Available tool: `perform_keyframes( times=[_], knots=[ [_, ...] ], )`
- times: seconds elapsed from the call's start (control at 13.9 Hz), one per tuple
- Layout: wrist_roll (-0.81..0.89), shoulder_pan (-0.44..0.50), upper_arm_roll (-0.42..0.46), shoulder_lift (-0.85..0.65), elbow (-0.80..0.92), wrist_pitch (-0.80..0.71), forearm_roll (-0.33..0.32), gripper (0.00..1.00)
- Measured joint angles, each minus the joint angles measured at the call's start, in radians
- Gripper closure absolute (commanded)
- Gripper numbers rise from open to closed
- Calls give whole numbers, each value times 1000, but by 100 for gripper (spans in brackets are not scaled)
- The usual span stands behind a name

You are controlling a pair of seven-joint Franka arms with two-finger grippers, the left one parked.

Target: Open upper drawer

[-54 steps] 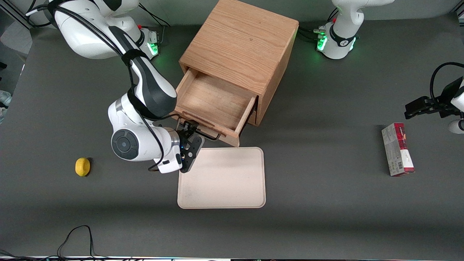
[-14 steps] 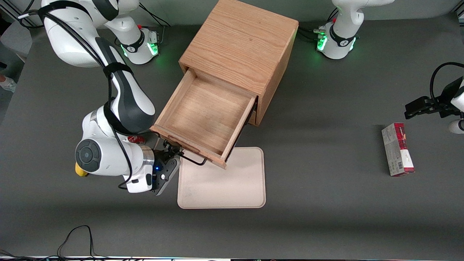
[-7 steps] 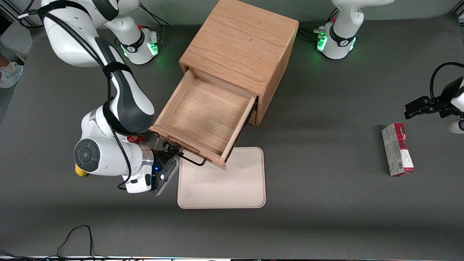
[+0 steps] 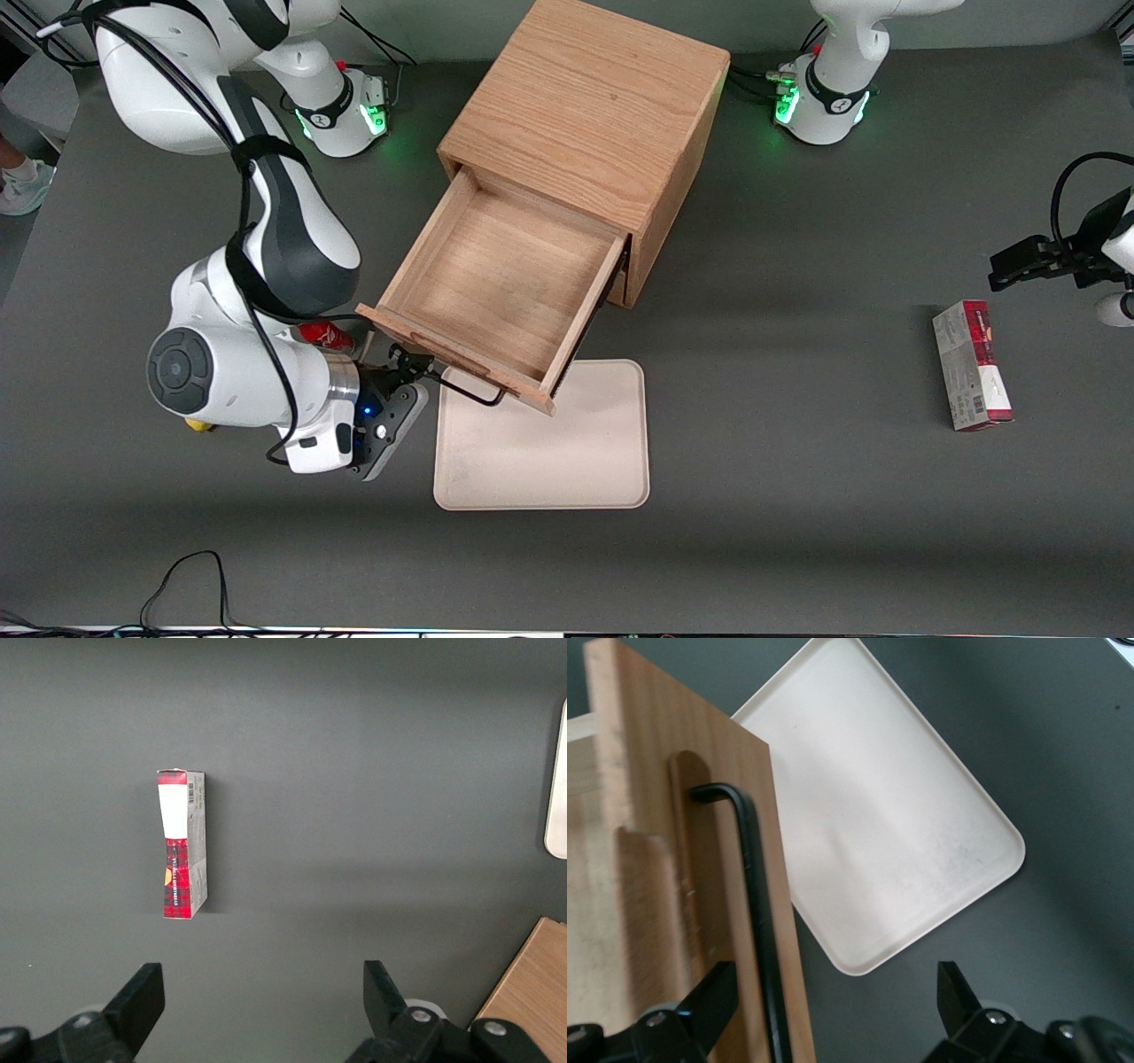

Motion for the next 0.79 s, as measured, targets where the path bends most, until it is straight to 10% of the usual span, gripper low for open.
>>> perform_keyframes(
  times=[0.79],
  knots=[
    [0, -12, -204, -333, -174, -277, -29, 0]
  ],
)
